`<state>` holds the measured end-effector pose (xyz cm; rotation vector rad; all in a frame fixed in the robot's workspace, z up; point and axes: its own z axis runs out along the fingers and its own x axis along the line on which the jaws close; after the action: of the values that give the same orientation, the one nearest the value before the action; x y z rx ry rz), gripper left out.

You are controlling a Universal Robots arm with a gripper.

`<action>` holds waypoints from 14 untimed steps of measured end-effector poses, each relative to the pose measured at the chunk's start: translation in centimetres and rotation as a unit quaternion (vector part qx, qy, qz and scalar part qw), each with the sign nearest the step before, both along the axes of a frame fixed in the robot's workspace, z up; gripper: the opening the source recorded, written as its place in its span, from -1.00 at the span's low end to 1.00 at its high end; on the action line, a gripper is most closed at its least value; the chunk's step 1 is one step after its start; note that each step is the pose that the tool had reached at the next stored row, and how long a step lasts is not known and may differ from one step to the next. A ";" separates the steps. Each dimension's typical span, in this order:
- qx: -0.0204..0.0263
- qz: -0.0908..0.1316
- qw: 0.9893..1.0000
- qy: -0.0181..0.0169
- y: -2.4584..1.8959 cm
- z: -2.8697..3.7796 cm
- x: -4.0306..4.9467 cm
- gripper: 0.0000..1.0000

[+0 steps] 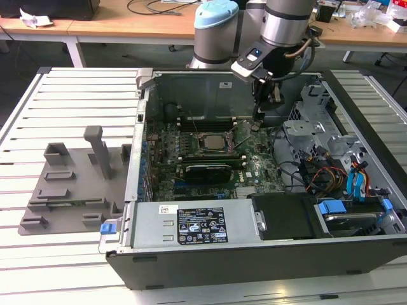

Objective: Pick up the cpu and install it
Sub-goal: 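Close the cpu cover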

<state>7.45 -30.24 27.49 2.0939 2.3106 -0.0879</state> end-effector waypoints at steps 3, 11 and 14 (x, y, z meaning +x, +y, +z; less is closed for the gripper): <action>0.000 0.004 1.000 0.000 0.04 -1.43 0.03 -0.79; 0.000 0.005 1.000 0.000 0.04 -2.71 -0.37 -0.79; 0.000 0.005 1.000 0.000 0.04 -2.72 -0.71 -0.79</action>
<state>6.75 -30.20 24.77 2.0823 2.3207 -0.0876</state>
